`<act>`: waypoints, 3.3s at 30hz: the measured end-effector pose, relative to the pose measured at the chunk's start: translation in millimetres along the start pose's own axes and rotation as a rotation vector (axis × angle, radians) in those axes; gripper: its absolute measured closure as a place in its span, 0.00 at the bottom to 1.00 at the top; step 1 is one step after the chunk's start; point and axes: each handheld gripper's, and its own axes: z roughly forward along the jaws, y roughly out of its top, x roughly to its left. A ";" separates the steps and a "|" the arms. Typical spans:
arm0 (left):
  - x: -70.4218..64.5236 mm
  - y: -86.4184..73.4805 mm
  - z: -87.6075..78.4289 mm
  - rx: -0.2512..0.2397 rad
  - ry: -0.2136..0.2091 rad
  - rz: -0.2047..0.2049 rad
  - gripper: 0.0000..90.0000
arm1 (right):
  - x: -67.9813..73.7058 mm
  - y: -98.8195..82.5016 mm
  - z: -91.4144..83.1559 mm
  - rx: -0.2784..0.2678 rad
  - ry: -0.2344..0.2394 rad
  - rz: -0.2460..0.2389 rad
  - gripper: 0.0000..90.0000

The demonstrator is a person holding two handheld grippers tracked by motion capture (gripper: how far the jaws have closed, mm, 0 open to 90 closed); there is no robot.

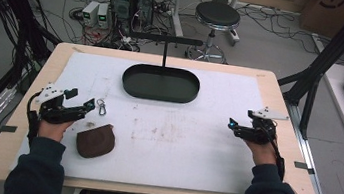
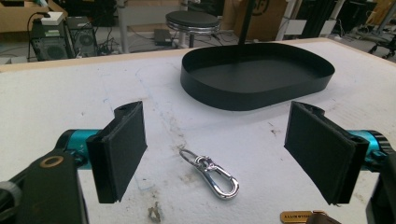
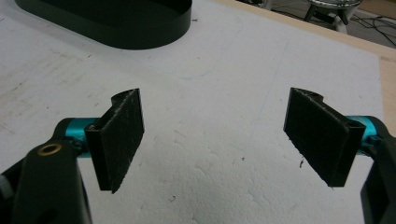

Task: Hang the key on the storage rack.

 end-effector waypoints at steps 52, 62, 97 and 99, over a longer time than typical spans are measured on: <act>14.3 -11.0 69.7 0.391 -0.042 -0.086 0.98 | 7.2 -2.9 2.6 -0.007 0.026 -0.012 0.23; 9.0 4.8 64.0 0.300 -0.061 -0.040 1.00 | 6.2 -2.9 2.2 -0.009 0.028 -0.005 0.23; 2.9 1.5 81.0 0.472 -0.042 0.071 0.98 | 4.9 -4.6 -0.2 -0.002 0.029 -0.013 0.23; 1.9 3.4 79.8 0.454 -0.042 0.072 0.98 | 5.0 -4.5 -0.5 -0.003 0.027 -0.012 0.23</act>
